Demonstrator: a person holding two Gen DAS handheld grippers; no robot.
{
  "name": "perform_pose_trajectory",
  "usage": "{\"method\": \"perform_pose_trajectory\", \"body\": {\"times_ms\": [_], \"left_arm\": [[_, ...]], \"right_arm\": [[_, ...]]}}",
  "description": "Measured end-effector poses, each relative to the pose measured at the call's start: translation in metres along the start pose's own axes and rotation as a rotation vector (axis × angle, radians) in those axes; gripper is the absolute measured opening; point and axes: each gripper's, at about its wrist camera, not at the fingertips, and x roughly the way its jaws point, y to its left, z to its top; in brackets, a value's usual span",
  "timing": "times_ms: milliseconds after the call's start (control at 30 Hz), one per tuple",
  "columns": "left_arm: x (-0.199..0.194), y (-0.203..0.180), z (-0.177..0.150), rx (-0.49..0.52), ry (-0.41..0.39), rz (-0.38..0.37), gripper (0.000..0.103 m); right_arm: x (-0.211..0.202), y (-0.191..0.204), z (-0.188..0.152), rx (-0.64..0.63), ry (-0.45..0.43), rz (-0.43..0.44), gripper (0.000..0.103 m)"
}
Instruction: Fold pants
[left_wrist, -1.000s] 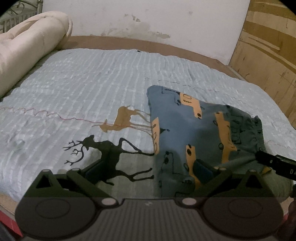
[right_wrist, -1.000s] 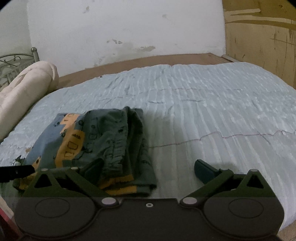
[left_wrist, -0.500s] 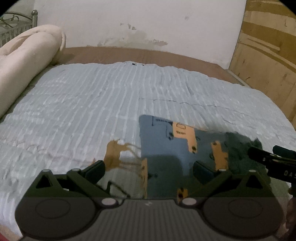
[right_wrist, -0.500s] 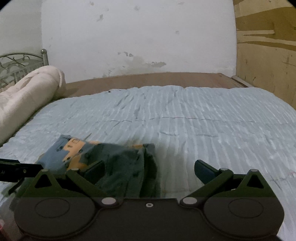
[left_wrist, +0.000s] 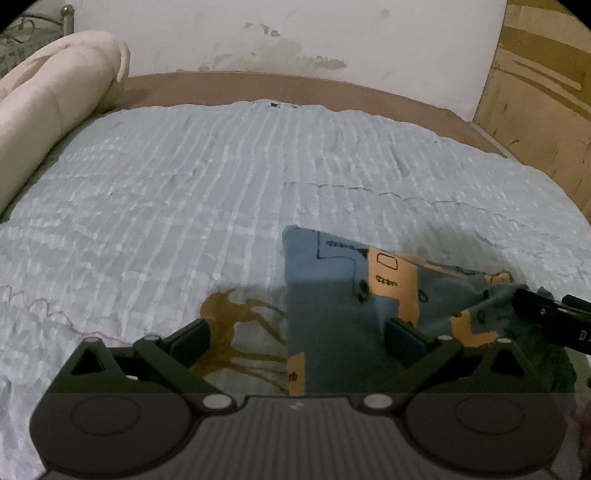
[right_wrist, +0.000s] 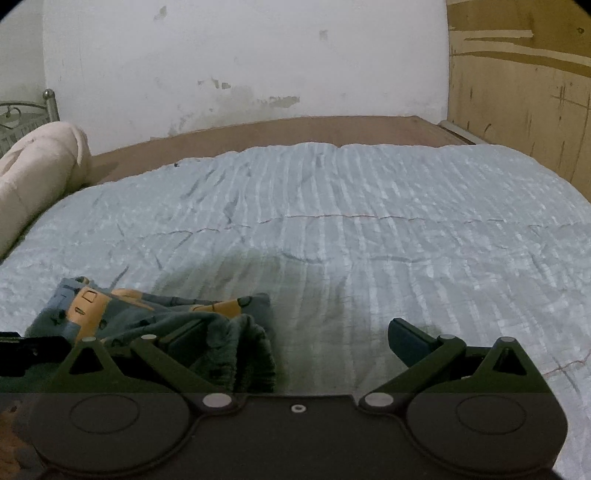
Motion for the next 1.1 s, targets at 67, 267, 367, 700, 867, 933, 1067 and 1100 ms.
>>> {"method": "perform_pose_trajectory", "body": {"times_ms": [67,267,367,700,867,933,1067,1100], "left_arm": [[-0.007,0.000,-0.003,0.001,-0.013,-0.003,0.103],[-0.028,-0.001,-0.021,0.015,-0.023,-0.039,0.103],[-0.034,-0.005,-0.035,0.038,-0.015,-0.040,0.103],[-0.054,0.003,-0.065,0.055,-0.027,-0.049,0.102],[-0.060,0.003,-0.069,0.062,-0.027,-0.051,0.102],[-0.061,0.003,-0.071,0.061,-0.025,-0.053,0.102],[-0.065,0.004,-0.075,0.063,-0.023,-0.054,0.102],[-0.065,0.004,-0.075,0.063,-0.023,-0.053,0.102]], "right_arm": [[-0.007,0.000,-0.001,0.006,-0.014,0.005,0.102],[-0.033,0.002,-0.013,-0.019,-0.033,0.027,0.102],[-0.041,0.002,-0.027,-0.050,-0.021,0.009,0.102],[-0.070,-0.008,-0.066,-0.061,-0.066,0.035,0.102],[-0.072,-0.004,-0.069,-0.048,-0.068,0.020,0.102],[-0.073,-0.004,-0.070,-0.041,-0.063,0.021,0.102],[-0.075,-0.004,-0.071,-0.042,-0.059,0.017,0.102],[-0.075,-0.004,-0.072,-0.043,-0.059,0.017,0.102]]}}
